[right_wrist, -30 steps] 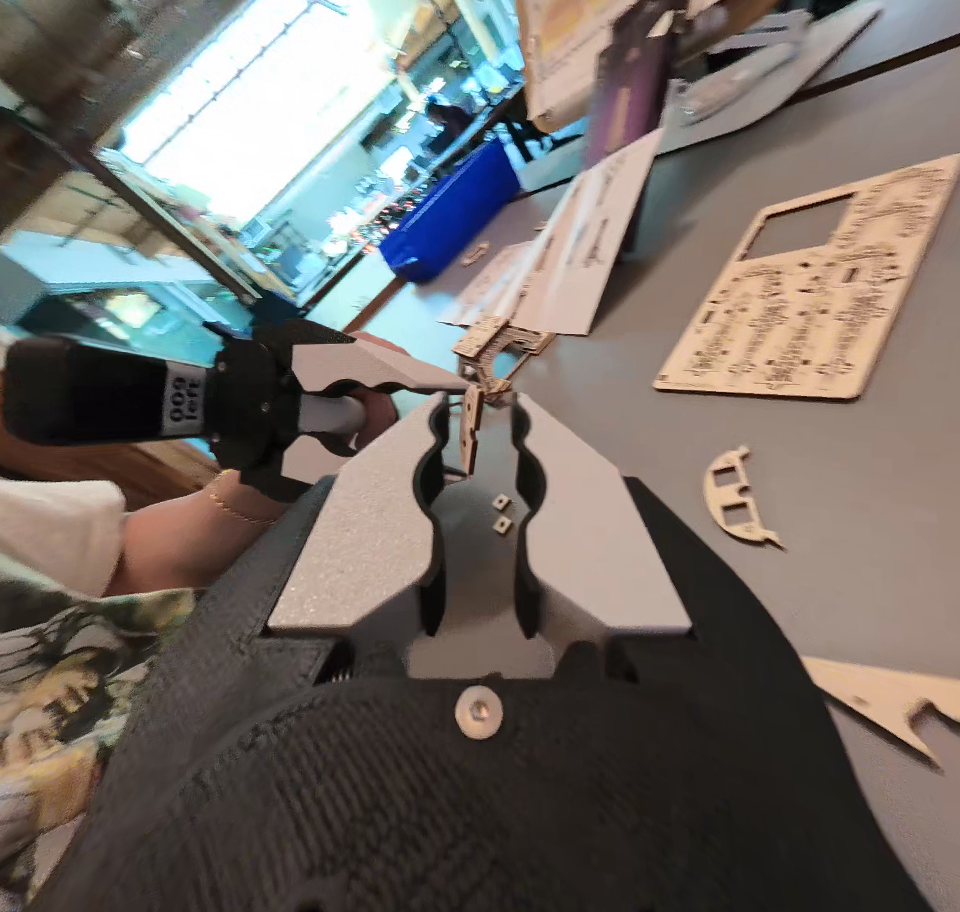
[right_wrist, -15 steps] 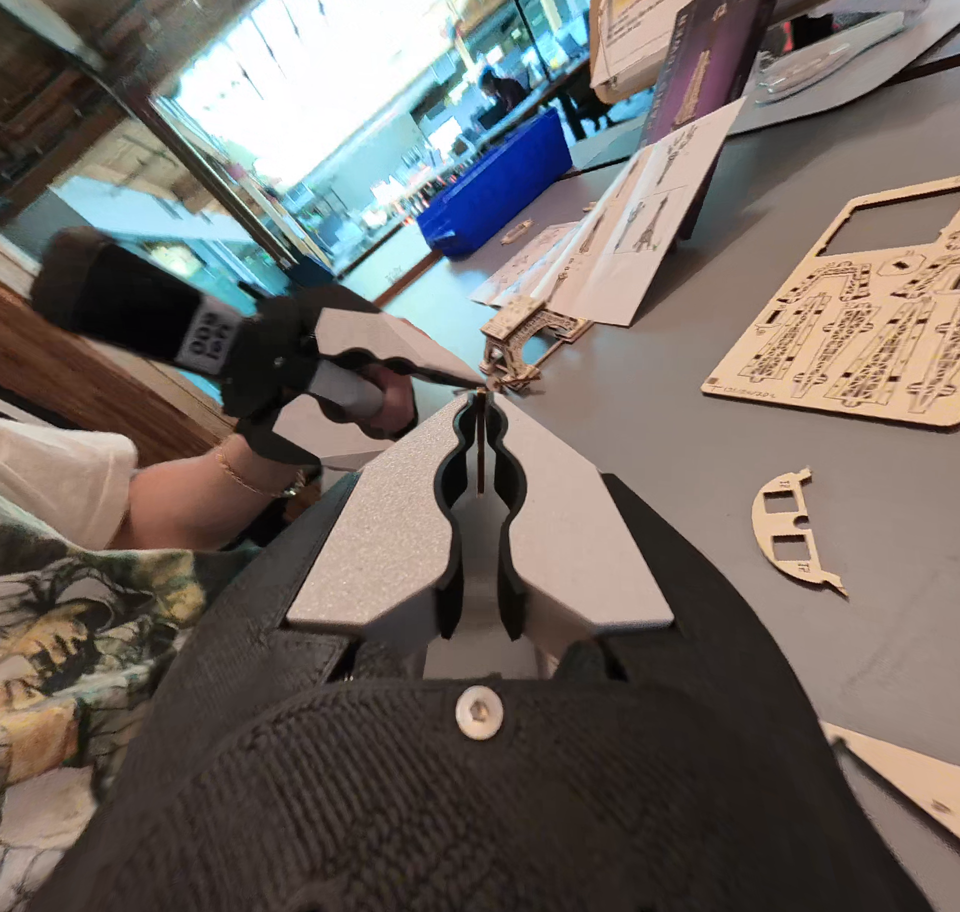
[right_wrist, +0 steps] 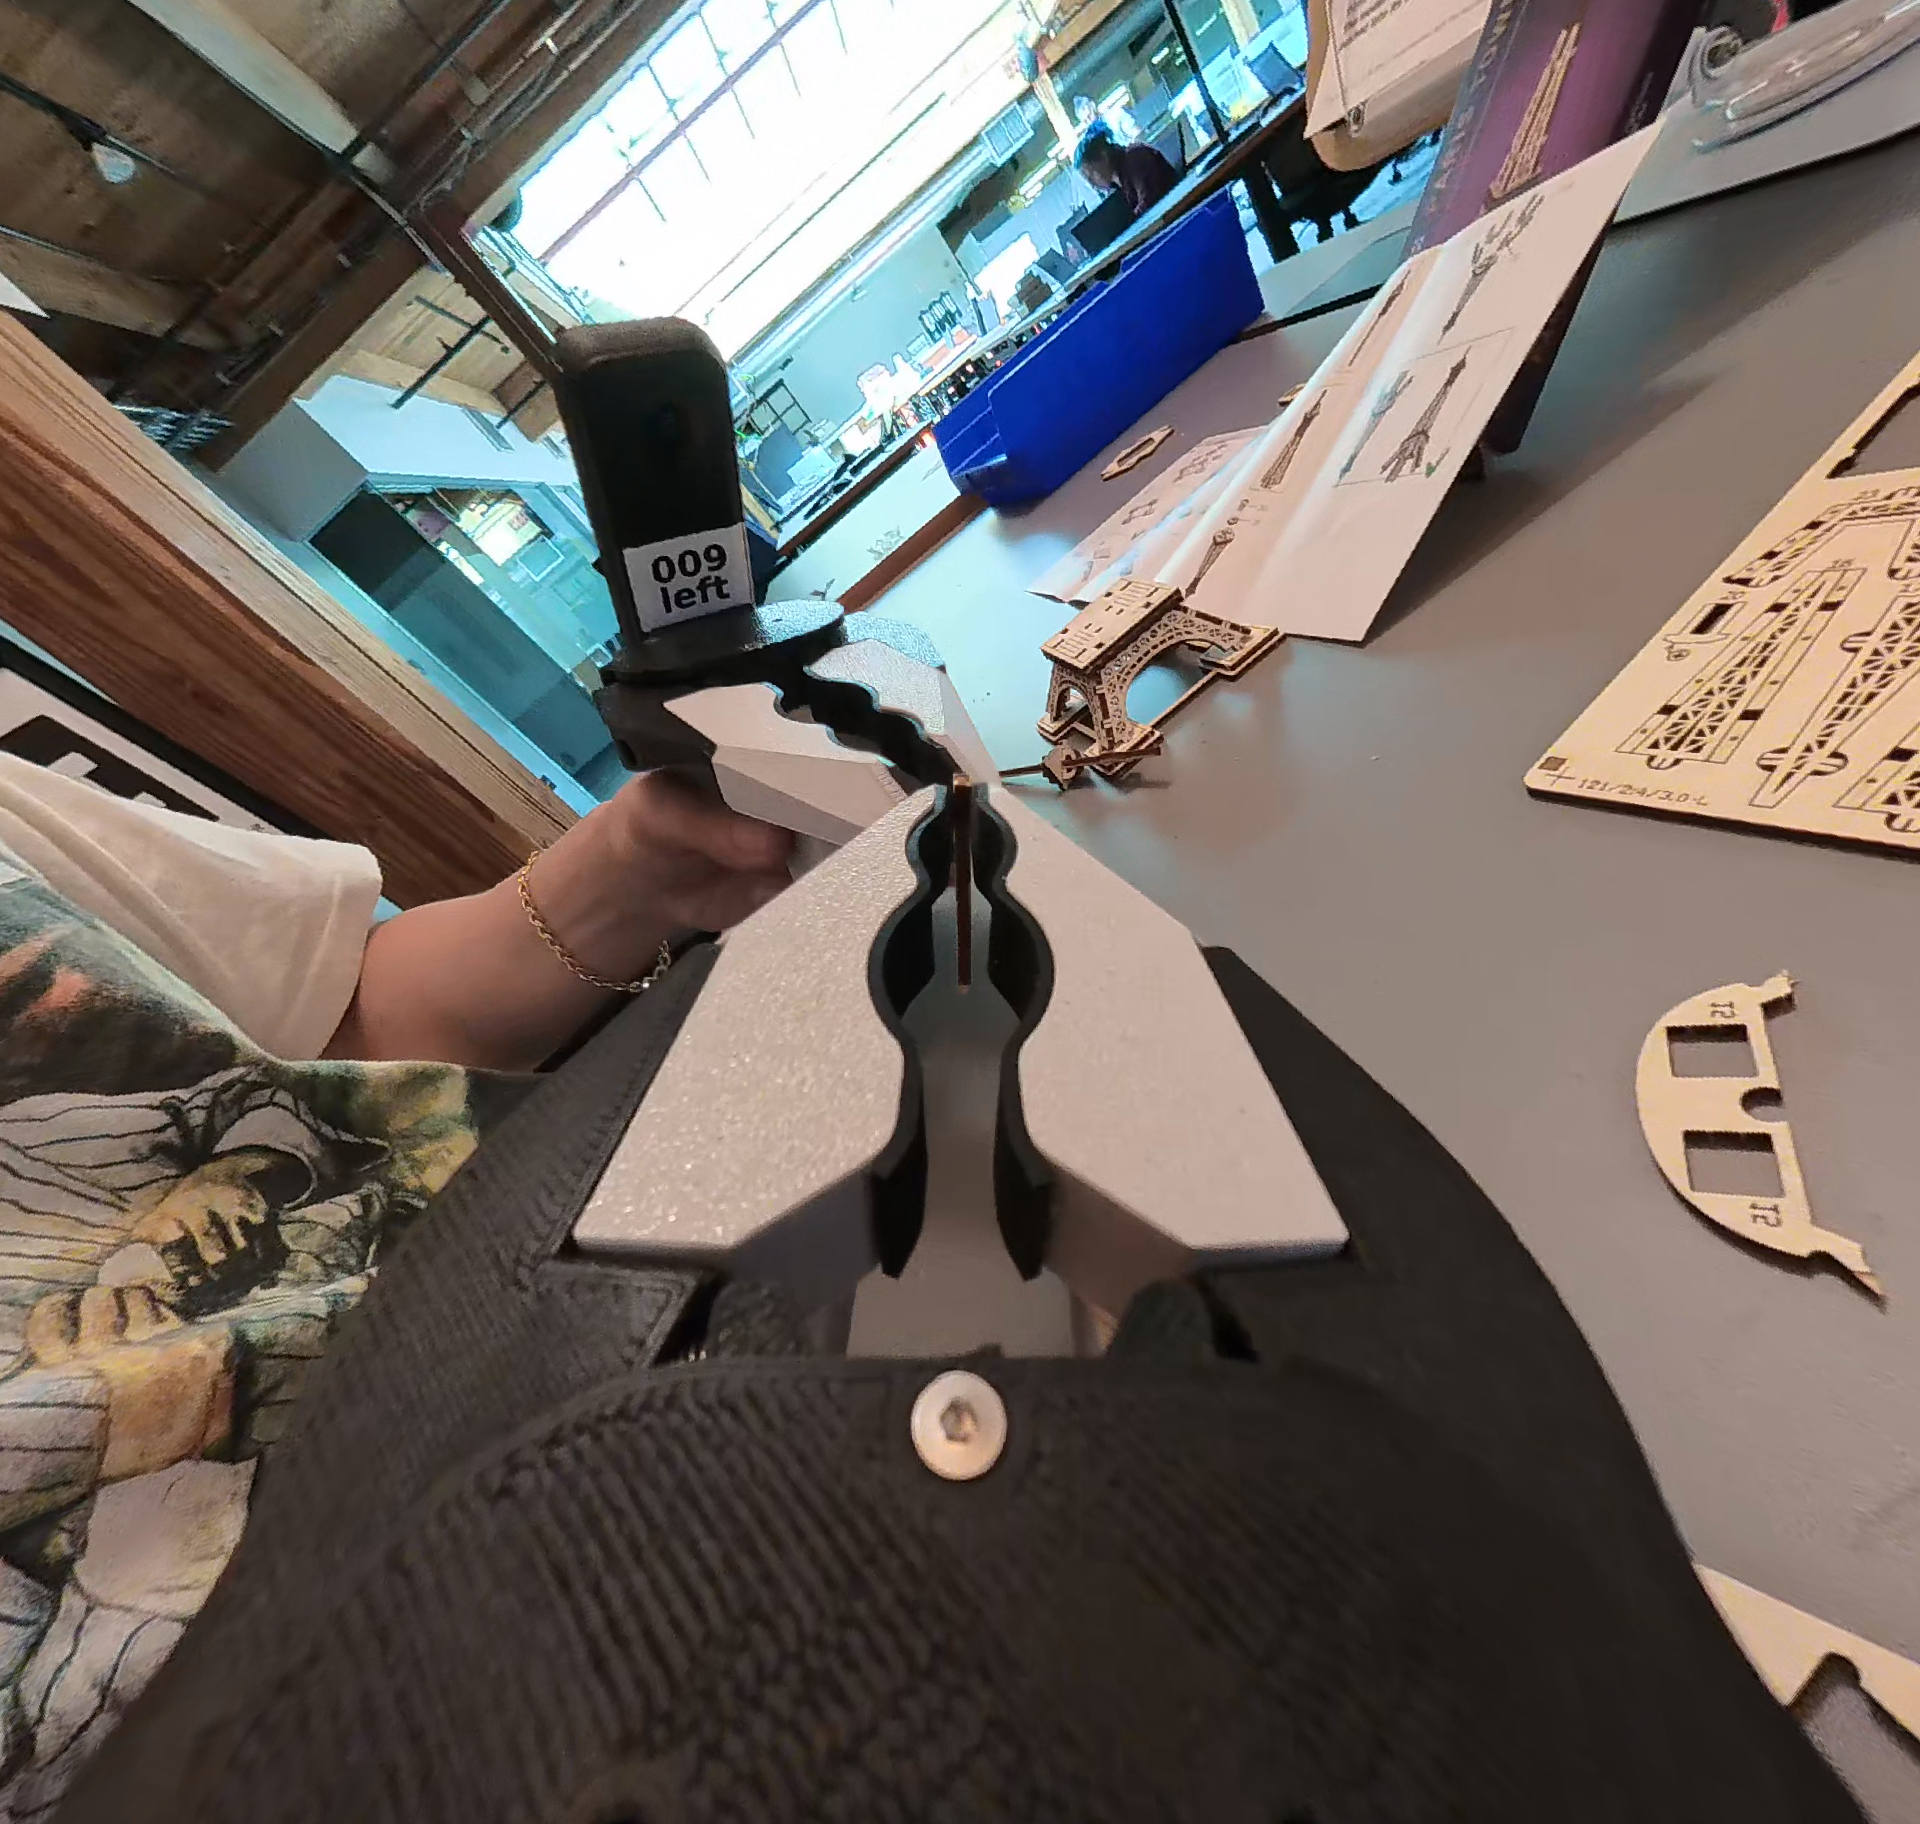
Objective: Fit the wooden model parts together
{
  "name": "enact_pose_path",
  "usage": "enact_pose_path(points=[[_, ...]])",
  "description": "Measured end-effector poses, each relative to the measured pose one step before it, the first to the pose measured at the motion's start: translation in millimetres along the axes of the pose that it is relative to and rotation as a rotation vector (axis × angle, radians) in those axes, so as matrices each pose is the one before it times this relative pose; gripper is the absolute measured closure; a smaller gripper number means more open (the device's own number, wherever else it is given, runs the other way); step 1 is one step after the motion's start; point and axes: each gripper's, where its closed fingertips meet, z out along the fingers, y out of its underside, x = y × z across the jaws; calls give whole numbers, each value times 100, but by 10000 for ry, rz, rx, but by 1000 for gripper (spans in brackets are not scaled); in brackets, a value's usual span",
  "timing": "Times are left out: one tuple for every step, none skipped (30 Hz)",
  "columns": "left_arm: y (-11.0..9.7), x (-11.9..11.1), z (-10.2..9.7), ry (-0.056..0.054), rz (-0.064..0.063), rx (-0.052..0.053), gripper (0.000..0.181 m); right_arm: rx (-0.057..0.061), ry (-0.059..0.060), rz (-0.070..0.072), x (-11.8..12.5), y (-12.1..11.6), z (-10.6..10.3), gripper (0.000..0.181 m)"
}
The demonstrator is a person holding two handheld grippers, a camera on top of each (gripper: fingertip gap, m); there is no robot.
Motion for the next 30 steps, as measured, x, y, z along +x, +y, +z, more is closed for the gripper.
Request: enact_pose_path(points=[[142,-93,4,-34,3,-99,175,-99,61,15,86,130,38,181],[84,-59,-3,-9,-48,-64,175,-80,67,12,86,110,34,181],[32,-17,1,36,-74,-8,176,-16,19,23,24,38,-1,181],[148,-23,33,33,-101,-77,176,-60,12,91,57,116,-9,181],[192,-79,69,15,-111,-103,175,-110,48,143,139,182,-10,181],[117,-54,47,28,-123,-44,175,-66,41,114,120,116,14,181],[21,-26,14,58,-129,18,175,-24,13,55,53,39,8,180],[13,-8,1,75,-114,30,175,-7,0,8,9,8,14,181],[97,-45,12,33,-109,-36,175,-37,19,46,53,66,21,181],[108,-114,17,-26,-73,-61,175,-64,47,92,111,110,40,181],[35,-60,0,-2,-20,-4,175,-33,22,61,78,46,41,181],[6,25,-18,52,-55,8,175,-10,-14,3,-13,7,1,181],[-42,90,-52,124,-140,40,175,5,-35,-26,-67,-2,-3,181],[-113,137,-102,196,-194,91,176,27,-85,-41,-150,-36,-28,181],[-68,117,-82,181,-257,66,175,7,-64,-12,-97,-8,-14,181],[64,-57,-18,35,-168,-3,176,-27,1,13,3,39,31,181],[79,-110,-8,-51,8,-10,176,-60,50,7,73,82,68,181],[93,-93,-30,-66,101,-28,176,-56,40,-5,45,71,52,181],[75,-144,-44,-147,191,-55,177,-63,57,12,86,80,64,181],[81,-182,-36,-223,281,-80,177,-61,91,37,137,96,87,181],[80,-158,-38,-202,223,-91,177,-62,76,50,125,94,66,180],[106,-160,-8,-177,82,-103,178,-57,74,66,139,87,78,180],[110,-135,16,-134,23,-80,178,-57,83,56,136,95,61,180],[126,-130,34,-121,25,-65,179,-48,81,55,131,87,38,180],[281,-239,84,-178,-36,-153,179,-123,131,105,229,196,96,179],[284,-282,125,-213,-7,-141,180,-154,189,123,339,225,143,179],[260,-285,145,-217,32,-117,180,-128,201,102,324,190,124,178],[350,-224,186,-188,57,-174,180,-156,193,136,324,251,125,178],[323,-187,170,-153,106,-172,179,-169,143,163,289,288,88,178],[189,-153,137,-139,67,-84,179,-101,88,157,221,192,60,178]])
